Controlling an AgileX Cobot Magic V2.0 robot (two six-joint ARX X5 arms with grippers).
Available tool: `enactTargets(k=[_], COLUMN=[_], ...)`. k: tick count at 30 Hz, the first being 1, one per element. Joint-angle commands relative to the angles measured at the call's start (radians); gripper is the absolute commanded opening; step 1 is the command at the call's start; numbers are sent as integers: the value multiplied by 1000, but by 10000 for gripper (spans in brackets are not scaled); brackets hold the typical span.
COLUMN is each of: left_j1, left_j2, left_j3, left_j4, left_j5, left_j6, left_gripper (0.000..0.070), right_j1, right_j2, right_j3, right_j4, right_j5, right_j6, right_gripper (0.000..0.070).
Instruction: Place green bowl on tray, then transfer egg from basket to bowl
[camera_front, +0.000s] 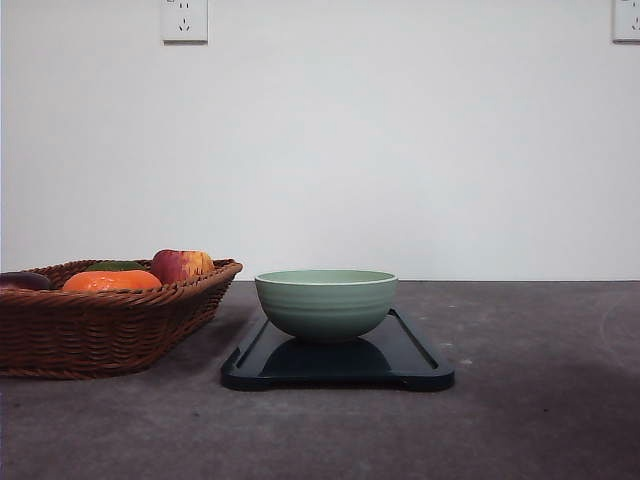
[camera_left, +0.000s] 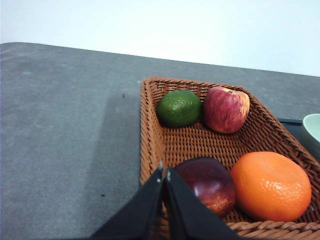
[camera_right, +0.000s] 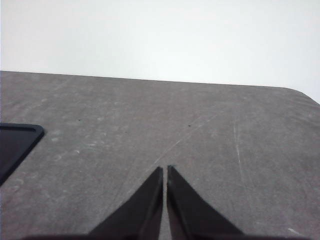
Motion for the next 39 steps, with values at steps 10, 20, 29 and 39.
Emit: enactTargets(k=[10,20,29,39], left_j1=[0,0,0,0], left_j2=[-1,-1,-1,-1], left_j3=[-19,-19,-19,-19], left_j4=[13,13,13,13], left_j5=[-2,-2,-2,-2], left_j6=[0,0,0,0], left_gripper=[0,0,0,0], right_j1=[0,0,0,0], right_j2=[0,0,0,0], right_j3=[-4,-4,-4,-4], right_j4=[12,12,12,12], right_j5=[0,0,0,0], right_j6=[10,10,10,10], right_gripper=[3,3,3,3])
